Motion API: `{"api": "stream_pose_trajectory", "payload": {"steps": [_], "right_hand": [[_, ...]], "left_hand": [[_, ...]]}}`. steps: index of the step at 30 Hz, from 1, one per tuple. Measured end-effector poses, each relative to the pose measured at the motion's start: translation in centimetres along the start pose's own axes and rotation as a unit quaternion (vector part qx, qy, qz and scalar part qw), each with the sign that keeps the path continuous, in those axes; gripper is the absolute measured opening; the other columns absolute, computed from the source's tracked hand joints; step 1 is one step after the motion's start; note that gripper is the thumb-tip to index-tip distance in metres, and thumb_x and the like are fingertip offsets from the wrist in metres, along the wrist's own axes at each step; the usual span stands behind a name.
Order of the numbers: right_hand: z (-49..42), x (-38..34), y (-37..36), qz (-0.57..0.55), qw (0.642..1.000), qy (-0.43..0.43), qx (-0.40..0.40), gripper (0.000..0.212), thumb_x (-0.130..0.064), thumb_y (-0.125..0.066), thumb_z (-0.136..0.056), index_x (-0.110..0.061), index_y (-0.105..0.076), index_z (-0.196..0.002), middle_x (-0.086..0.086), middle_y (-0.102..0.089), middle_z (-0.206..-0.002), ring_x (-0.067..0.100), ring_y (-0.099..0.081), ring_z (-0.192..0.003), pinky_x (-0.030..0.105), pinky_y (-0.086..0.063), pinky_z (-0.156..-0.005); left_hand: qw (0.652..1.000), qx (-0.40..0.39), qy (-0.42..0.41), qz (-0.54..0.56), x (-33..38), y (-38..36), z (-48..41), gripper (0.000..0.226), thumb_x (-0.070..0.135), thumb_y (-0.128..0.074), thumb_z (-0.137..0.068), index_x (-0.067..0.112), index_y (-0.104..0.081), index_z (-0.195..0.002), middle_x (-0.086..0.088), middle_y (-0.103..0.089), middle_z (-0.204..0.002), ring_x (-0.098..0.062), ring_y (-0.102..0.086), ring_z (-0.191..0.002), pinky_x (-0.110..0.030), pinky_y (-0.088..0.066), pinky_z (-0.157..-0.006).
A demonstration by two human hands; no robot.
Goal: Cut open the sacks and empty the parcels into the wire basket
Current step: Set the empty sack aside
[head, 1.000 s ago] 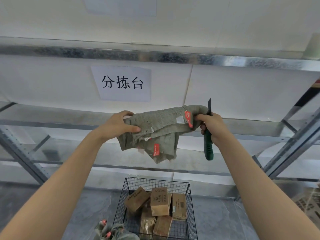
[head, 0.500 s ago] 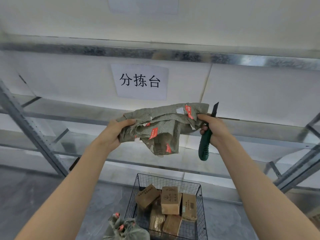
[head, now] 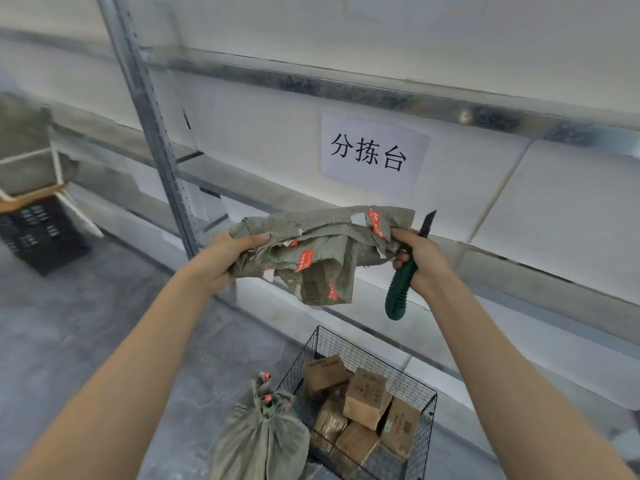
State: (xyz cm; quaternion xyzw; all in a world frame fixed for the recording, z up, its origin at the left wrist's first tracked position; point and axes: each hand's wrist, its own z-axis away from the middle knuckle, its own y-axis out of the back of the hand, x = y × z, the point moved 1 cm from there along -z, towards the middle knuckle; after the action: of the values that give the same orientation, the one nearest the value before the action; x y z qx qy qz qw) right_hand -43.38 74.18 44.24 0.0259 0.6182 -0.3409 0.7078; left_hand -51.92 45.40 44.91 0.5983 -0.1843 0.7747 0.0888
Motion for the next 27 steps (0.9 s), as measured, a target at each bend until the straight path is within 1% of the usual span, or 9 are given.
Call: {"api": "stream_pose_trajectory", "payload": {"steps": [3, 4, 7, 10, 14, 18, 21, 25, 27], "right_hand": [[0.5, 1.7, -1.6, 0.012, 0.999, -0.023, -0.045, 0.018, -0.005, -0.061, -0.089, -0.012, -0.057, -0.073, -0.004, -0.047, -0.047, 0.005, -0.035, -0.034, 0.017, -0.033, -0.036], [0.7, 2.4, -2.3, 0.019, 0.998, -0.031, -0.058, 0.017, -0.006, -0.061, -0.089, -0.012, -0.057, -0.074, -0.003, -0.046, -0.048, 0.004, -0.035, -0.034, 0.017, -0.033, -0.036], [1.3, 4.6, -4.5, 0.045, 0.993, -0.053, -0.093, 0.015, -0.006, -0.063, -0.088, -0.012, -0.059, -0.075, 0.0, -0.045, -0.055, 0.005, -0.036, -0.033, 0.017, -0.034, -0.036], [2.1, 6.6, -7.0, 0.067, 0.986, -0.076, -0.131, 0.012, -0.007, -0.063, -0.088, -0.012, -0.059, -0.077, 0.002, -0.047, -0.059, 0.005, -0.038, -0.035, 0.017, -0.036, -0.036], [3.2, 9.1, -10.9, 0.081, 0.977, -0.099, -0.172, 0.013, -0.006, -0.062, -0.088, -0.013, -0.057, -0.077, 0.001, -0.047, -0.061, 0.005, -0.038, -0.036, 0.017, -0.036, -0.037], [4.3, 11.8, -15.2, 0.093, 0.967, -0.117, -0.207, 0.009, -0.006, -0.059, -0.09, -0.011, -0.06, -0.084, -0.001, -0.049, -0.057, 0.005, -0.036, -0.037, 0.017, -0.035, -0.037], [5.3, 14.1, -18.5, 0.112, 0.963, -0.124, -0.213, 0.008, -0.005, -0.058, -0.09, -0.011, -0.062, -0.086, -0.001, -0.048, -0.06, 0.005, -0.036, -0.037, 0.018, -0.035, -0.037], [6.6, 16.8, -23.3, 0.128, 0.959, -0.125, -0.218, 0.009, -0.004, -0.058, -0.09, -0.01, -0.062, -0.085, 0.001, -0.045, -0.061, 0.005, -0.036, -0.037, 0.018, -0.035, -0.037], [7.2, 18.2, -25.9, 0.134, 0.958, -0.126, -0.219, 0.008, -0.004, -0.059, -0.09, -0.01, -0.06, -0.085, 0.002, -0.045, -0.063, 0.005, -0.036, -0.037, 0.018, -0.035, -0.037]], "left_hand": [[0.999, 0.044, -0.025, 0.013, -1.1, 2.1, 3.0, 0.02, 0.008, -0.067, -0.081, 0.011, -0.065, -0.101, -0.01, -0.074, -0.091, -0.017, -0.071, -0.066, -0.028, -0.059, -0.054], [0.998, 0.063, -0.025, 0.016, -1.5, 2.9, 4.0, 0.019, 0.008, -0.068, -0.081, 0.011, -0.066, -0.1, -0.01, -0.074, -0.093, -0.018, -0.072, -0.068, -0.03, -0.059, -0.057], [0.991, 0.132, -0.024, -0.001, -2.4, 5.7, 6.9, 0.012, 0.008, -0.068, -0.083, 0.012, -0.066, -0.095, -0.008, -0.075, -0.083, -0.02, -0.072, -0.068, -0.034, -0.06, -0.06], [0.98, 0.196, -0.028, -0.028, -3.0, 8.6, 9.7, 0.019, 0.012, -0.074, -0.078, 0.014, -0.068, -0.095, -0.009, -0.075, -0.087, -0.023, -0.072, -0.074, -0.038, -0.06, -0.066], [0.965, 0.258, -0.036, -0.024, -3.3, 12.1, 12.9, 0.014, 0.008, -0.072, -0.081, 0.016, -0.067, -0.09, -0.005, -0.073, -0.08, -0.018, -0.071, -0.064, -0.029, -0.057, -0.054], [0.954, 0.296, -0.036, -0.038, -3.6, 16.4, 15.4, 0.013, 0.008, -0.071, -0.082, 0.014, -0.067, -0.092, -0.008, -0.072, -0.084, -0.016, -0.07, -0.064, -0.029, -0.058, -0.055], [0.946, 0.32, -0.039, -0.037, -3.8, 19.8, 17.0, 0.012, 0.005, -0.069, -0.083, 0.012, -0.066, -0.093, -0.005, -0.072, -0.076, -0.013, -0.069, -0.058, -0.025, -0.055, -0.05], [0.941, 0.334, -0.027, -0.044, -3.7, 25.0, 18.5, 0.025, 0.007, -0.07, -0.082, 0.007, -0.065, -0.107, -0.013, -0.07, -0.091, -0.019, -0.069, -0.066, -0.026, -0.057, -0.053], [0.937, 0.345, -0.024, -0.05, -3.4, 27.8, 18.9, 0.022, 0.007, -0.071, -0.083, 0.007, -0.066, -0.104, -0.012, -0.07, -0.09, -0.021, -0.068, -0.069, -0.025, -0.057, -0.054]]}}
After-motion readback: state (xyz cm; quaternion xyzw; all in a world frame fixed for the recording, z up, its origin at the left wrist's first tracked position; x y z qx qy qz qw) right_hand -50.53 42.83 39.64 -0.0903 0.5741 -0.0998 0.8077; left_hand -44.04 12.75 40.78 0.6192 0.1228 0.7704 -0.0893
